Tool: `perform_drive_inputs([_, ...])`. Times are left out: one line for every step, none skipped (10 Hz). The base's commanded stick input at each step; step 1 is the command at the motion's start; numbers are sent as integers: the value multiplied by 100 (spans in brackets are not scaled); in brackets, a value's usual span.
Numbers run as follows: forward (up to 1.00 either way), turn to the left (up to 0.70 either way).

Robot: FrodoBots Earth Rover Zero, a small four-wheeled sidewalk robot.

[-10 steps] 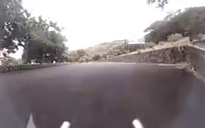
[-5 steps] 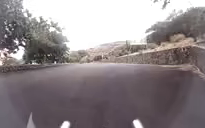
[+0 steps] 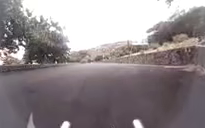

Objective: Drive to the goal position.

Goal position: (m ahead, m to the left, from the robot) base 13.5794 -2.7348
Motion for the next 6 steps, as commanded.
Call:
perform_drive_inputs([50,0])
perform_drive_inputs([50,0])
perform_drive_inputs([50,0])
perform_drive_inputs([50,0])
perform_drive_inputs([50,0])
perform_drive_inputs([50,0])
